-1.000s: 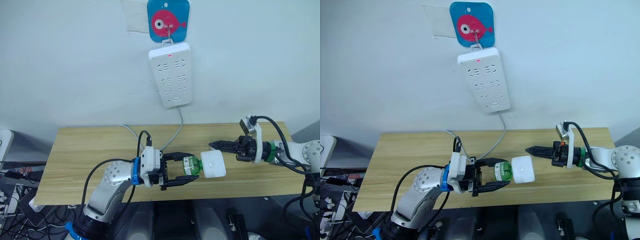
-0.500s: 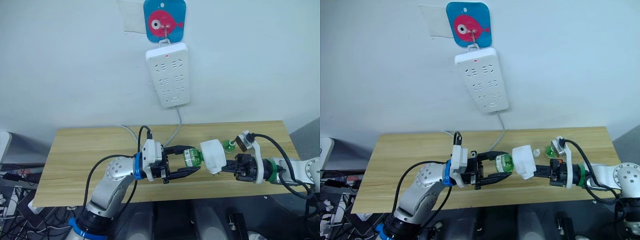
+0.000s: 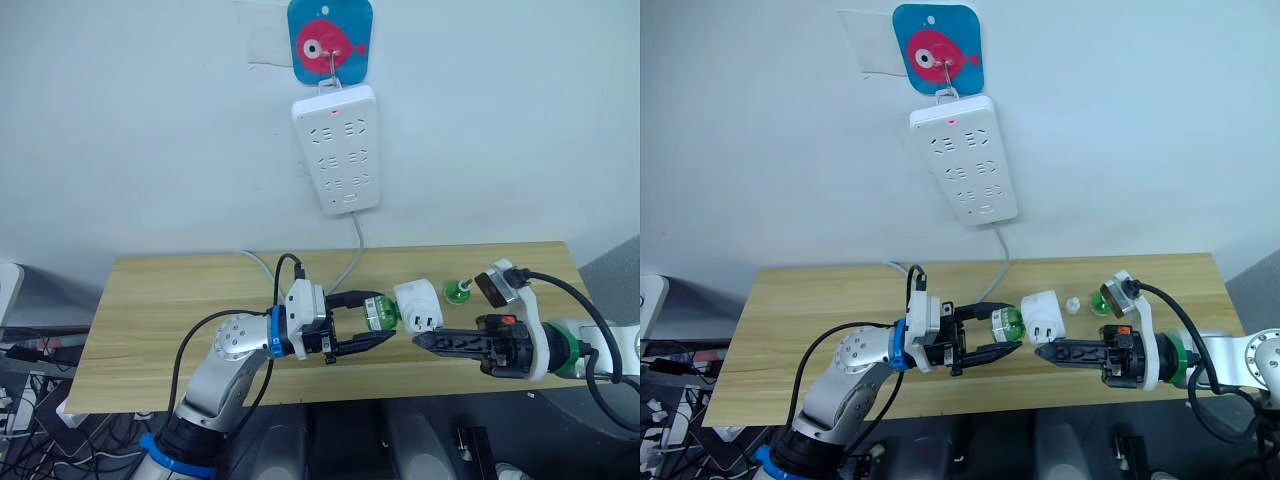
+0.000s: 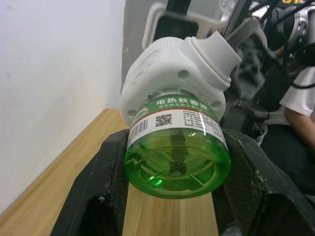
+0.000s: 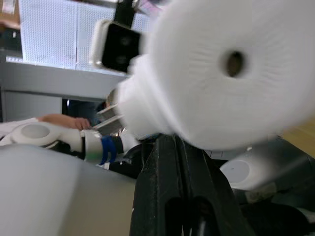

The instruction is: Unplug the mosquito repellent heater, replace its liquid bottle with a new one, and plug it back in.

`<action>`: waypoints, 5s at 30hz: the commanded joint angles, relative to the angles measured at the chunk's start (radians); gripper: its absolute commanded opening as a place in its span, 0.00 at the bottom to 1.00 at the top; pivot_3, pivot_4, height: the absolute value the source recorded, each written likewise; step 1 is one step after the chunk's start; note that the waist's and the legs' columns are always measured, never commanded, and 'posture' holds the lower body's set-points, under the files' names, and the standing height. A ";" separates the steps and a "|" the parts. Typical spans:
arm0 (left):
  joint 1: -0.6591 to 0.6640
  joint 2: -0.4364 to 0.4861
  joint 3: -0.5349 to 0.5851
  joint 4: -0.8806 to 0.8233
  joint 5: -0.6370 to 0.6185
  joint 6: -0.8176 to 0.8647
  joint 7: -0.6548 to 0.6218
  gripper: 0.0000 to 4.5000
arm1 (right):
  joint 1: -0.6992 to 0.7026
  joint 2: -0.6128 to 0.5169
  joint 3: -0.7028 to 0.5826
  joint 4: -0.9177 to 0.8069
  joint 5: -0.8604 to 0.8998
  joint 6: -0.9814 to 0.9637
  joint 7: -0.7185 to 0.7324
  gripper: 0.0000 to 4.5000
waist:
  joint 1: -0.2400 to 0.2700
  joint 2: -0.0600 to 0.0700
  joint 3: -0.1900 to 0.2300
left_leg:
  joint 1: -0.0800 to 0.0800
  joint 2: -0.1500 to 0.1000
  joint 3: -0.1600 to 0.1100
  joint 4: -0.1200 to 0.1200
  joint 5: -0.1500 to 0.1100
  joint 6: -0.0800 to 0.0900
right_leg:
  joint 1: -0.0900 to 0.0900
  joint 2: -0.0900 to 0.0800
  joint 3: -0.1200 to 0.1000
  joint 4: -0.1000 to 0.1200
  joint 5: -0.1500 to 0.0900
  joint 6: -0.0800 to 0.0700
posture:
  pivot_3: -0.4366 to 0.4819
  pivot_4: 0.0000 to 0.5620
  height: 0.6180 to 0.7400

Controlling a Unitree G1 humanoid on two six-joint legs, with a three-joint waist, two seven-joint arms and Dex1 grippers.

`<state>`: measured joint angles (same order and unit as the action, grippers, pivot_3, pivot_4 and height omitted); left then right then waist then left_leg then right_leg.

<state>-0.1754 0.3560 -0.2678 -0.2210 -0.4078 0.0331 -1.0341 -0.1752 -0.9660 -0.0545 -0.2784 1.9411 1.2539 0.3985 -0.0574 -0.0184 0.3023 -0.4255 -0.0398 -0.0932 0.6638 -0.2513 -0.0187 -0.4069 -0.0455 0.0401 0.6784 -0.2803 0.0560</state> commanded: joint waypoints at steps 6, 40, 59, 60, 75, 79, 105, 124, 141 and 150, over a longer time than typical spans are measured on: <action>-0.001 -0.007 -0.009 -0.018 0.001 -0.030 -0.018 0.50 | -0.099 -0.042 0.024 -0.031 0.031 -0.038 0.074 0.01 | -0.002 0.000 0.000 | 0.000 0.000 0.000 0.000 0.000 0.000 | 0.000 0.000 0.000 0.000 0.000 0.000 | 0.34 0.53 1.00; 0.017 -0.014 0.012 -0.087 -0.069 0.053 -0.045 0.50 | -0.254 0.090 0.091 0.107 -0.261 -0.033 -0.131 0.01 | -0.009 0.000 0.000 | -0.001 0.000 -0.002 0.000 0.000 0.000 | -0.001 -0.001 0.000 0.000 0.000 0.000 | 0.35 0.51 1.00; -0.009 -0.017 0.026 -0.054 -0.030 0.024 -0.019 0.50 | -0.108 0.003 0.059 -0.032 -0.063 0.002 -0.122 0.01 | -0.003 0.000 0.000 | -0.001 0.000 -0.001 0.001 0.000 0.000 | -0.001 -0.001 -0.001 0.000 0.000 0.000 | 0.35 0.50 1.00; -0.010 -0.019 0.027 -0.050 -0.029 0.024 -0.015 0.50 | -0.100 -0.007 0.061 -0.043 -0.045 -0.002 -0.124 0.01 | -0.003 0.000 0.000 | -0.001 0.000 -0.001 0.001 0.000 0.000 | -0.001 -0.001 -0.001 0.000 0.000 0.000 | 0.35 0.50 1.00; -0.019 -0.020 0.023 -0.030 -0.029 0.012 -0.010 0.50 | -0.040 -0.061 0.108 -0.126 0.031 -0.063 -0.135 0.01 | -0.002 0.000 0.000 | -0.001 0.000 -0.001 0.001 0.000 0.000 | 0.000 -0.001 -0.001 0.000 0.000 0.000 | 0.35 0.52 1.00; -0.018 -0.021 0.023 -0.024 -0.026 0.006 -0.013 0.50 | -0.026 -0.067 0.112 -0.140 0.031 -0.067 -0.118 0.01 | -0.002 0.000 0.000 | -0.001 0.000 -0.001 0.001 0.000 0.000 | -0.001 -0.001 -0.001 0.000 0.000 0.000 | 0.35 0.53 1.00; -0.018 -0.013 0.026 -0.025 -0.015 -0.042 -0.022 0.50 | -0.032 -0.043 0.110 -0.055 -0.114 -0.108 -0.191 0.01 | -0.002 0.000 0.000 | -0.001 0.000 -0.001 0.001 0.000 0.000 | 0.000 -0.001 0.000 0.000 0.000 0.000 | 0.37 0.52 1.00; -0.086 0.039 0.128 0.311 0.280 -0.704 0.026 0.50 | -0.032 0.178 -0.094 0.038 0.031 -0.213 -0.532 0.21 | -0.002 0.001 -0.001 | -0.001 0.000 -0.001 0.001 0.001 0.000 | -0.001 -0.001 0.000 0.001 0.000 0.000 | 0.35 0.48 1.00; -0.225 0.079 0.132 0.518 0.789 -1.001 0.446 0.50 | 0.114 0.761 -0.021 -0.445 0.031 -0.696 -1.169 0.99 | -0.026 0.000 -0.003 | -0.001 -0.001 -0.002 0.000 0.001 0.000 | -0.002 0.000 0.000 0.002 0.000 0.000 | 0.35 0.50 1.00; -0.271 0.119 0.104 0.519 0.841 -1.041 0.577 0.50 | 0.174 0.764 0.056 -0.539 0.031 -0.850 -1.303 0.99 | -0.034 0.000 -0.003 | -0.001 0.000 -0.002 -0.001 0.001 0.000 | -0.003 0.000 0.000 0.002 0.000 0.000 | 0.33 0.52 1.00</action>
<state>-0.4368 0.4690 -0.1548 0.3218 0.4377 -0.9749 -0.4878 -0.0079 -0.2038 -0.0143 -0.7538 1.9483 0.4443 -0.8849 -0.0914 -0.0187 0.2991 -0.4267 -0.0401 -0.0947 0.6630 -0.2505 -0.0188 -0.4101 -0.0460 0.0402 0.6808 -0.2799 0.0562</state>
